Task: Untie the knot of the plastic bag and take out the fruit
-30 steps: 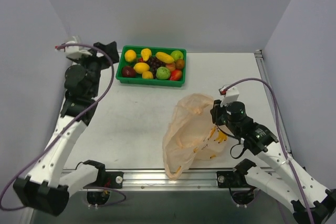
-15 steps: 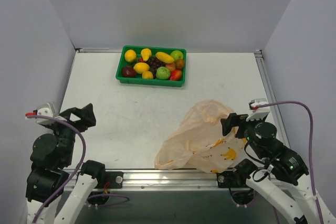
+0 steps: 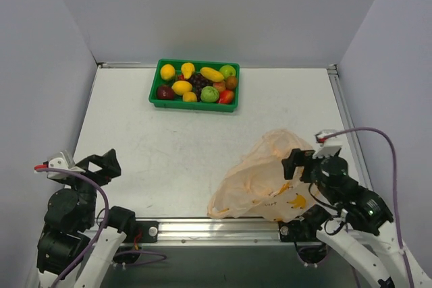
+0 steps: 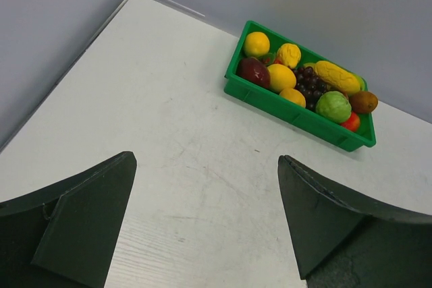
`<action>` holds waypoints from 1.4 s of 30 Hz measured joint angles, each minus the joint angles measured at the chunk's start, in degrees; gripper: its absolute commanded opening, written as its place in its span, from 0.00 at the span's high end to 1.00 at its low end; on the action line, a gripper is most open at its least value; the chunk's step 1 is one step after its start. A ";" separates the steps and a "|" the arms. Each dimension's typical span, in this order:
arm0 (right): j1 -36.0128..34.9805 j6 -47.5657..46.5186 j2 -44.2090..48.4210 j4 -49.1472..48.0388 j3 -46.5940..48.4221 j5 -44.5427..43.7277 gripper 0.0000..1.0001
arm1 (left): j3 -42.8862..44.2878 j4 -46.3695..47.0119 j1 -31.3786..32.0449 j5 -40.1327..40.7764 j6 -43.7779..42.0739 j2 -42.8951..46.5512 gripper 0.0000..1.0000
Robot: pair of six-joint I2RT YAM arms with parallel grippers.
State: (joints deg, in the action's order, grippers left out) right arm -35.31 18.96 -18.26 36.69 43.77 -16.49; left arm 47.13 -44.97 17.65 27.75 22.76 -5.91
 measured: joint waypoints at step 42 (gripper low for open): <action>-0.04 -11.47 17.90 -6.16 -6.80 -18.27 0.00 | -11.52 6.64 0.04 2.47 -0.92 5.53 0.02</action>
State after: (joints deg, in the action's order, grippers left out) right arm -35.35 7.49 -0.36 30.52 36.97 -34.76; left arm 35.62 -38.33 17.69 30.22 21.85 -0.38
